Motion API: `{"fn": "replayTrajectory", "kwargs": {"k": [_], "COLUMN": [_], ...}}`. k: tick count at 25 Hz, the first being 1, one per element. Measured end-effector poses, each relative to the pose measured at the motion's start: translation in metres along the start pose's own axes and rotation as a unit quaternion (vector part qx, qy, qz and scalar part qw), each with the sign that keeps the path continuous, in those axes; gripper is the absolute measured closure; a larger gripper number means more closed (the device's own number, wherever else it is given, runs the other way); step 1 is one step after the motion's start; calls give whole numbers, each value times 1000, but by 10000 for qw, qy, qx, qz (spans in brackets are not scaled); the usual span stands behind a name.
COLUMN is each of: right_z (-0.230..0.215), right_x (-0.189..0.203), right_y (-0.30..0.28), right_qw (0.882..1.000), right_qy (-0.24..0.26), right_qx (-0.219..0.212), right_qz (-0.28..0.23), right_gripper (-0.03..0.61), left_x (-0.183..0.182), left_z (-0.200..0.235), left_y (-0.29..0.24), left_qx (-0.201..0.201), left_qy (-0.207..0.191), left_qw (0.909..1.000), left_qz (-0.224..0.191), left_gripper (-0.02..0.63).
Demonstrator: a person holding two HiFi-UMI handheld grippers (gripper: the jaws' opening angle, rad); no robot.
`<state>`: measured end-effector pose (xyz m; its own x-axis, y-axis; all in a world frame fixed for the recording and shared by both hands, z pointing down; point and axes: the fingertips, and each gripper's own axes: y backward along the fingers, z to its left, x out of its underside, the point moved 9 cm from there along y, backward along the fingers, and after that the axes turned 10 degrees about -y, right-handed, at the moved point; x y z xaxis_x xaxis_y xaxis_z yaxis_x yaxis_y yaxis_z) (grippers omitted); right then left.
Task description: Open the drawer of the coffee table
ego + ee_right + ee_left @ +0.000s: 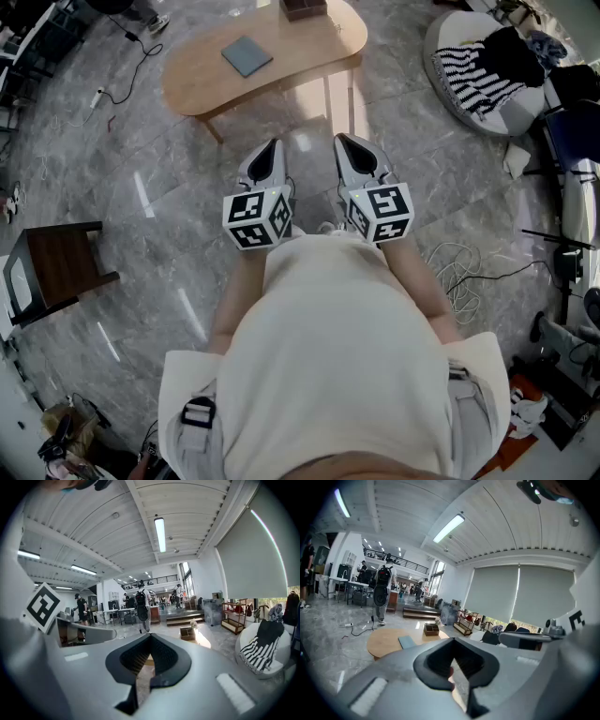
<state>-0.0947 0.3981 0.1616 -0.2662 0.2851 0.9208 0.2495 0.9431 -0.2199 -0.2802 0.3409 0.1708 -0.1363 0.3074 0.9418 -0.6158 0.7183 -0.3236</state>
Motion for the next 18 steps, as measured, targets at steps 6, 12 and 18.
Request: {"fn": "replayTrajectory", "kwargs": {"k": [6,12,18], "right_z": [-2,-3,-8], "right_x": [-1,3,2], "right_y": [5,7,12], "right_qw": [10000,10000,9999], "right_qy": [8,-11,-92], "right_qx": [31,59,97], "right_qz": [-7,24,-105], "right_gripper": [580,580,578], "left_x": [-1,2,2], "left_z": [-3,-4,-10], "left_y": [2,2,2], "left_qx": [40,64,45], "left_qy": [84,108,128], "left_qw": [9999,9999,9999], "left_qz": [-73,-52,-55], "left_gripper": [617,617,617]}}
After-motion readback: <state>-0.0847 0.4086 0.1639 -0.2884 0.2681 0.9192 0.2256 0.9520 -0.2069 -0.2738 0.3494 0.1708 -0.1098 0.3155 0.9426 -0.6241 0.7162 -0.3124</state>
